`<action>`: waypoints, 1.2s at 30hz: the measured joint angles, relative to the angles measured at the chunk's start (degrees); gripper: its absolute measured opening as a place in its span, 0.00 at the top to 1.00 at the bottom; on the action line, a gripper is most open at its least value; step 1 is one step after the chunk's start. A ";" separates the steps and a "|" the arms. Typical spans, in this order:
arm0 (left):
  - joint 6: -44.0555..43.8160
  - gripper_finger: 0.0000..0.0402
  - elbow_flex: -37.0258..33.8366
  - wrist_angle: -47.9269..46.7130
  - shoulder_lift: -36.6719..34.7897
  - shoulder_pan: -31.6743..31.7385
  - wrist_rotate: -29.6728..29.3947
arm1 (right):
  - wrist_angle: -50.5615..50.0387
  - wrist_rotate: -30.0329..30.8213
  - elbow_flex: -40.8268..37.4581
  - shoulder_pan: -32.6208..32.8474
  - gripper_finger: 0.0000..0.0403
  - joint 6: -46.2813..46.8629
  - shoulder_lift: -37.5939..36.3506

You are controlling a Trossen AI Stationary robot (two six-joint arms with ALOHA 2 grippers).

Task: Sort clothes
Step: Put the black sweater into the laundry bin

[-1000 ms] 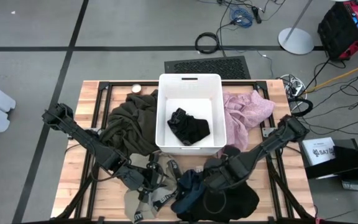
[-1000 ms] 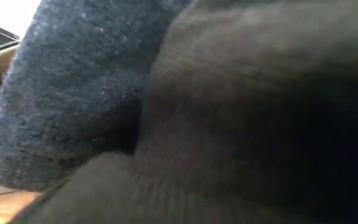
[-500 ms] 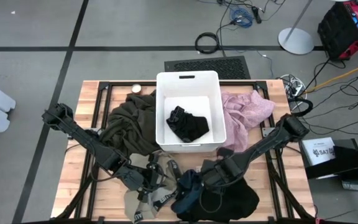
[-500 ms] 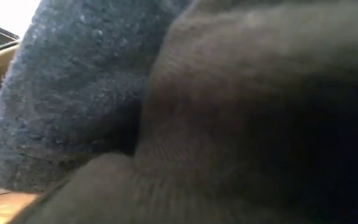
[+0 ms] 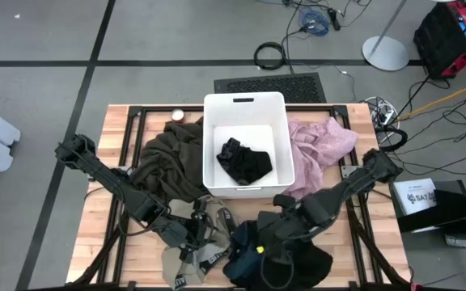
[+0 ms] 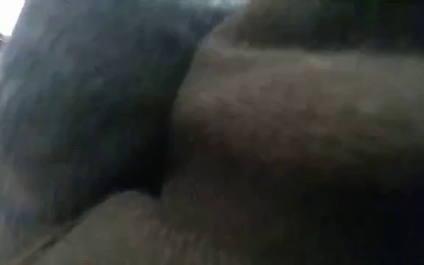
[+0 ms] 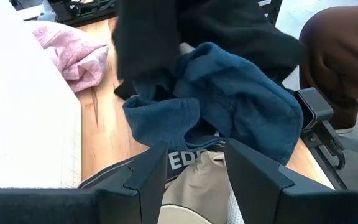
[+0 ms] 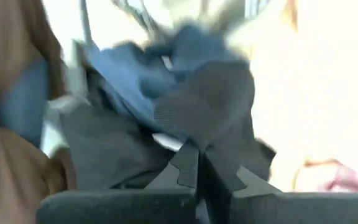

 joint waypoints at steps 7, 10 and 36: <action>0.03 0.57 0.00 0.00 0.00 0.00 0.00 | -0.09 9.66 23.11 2.34 1.00 -8.11 -0.09; 0.07 0.57 0.00 0.02 0.00 0.00 0.04 | 11.70 12.85 21.01 3.52 1.00 -14.80 -4.71; 4.15 0.57 0.00 15.35 3.31 0.54 -12.29 | 28.09 21.95 20.01 5.90 1.00 -28.72 -13.18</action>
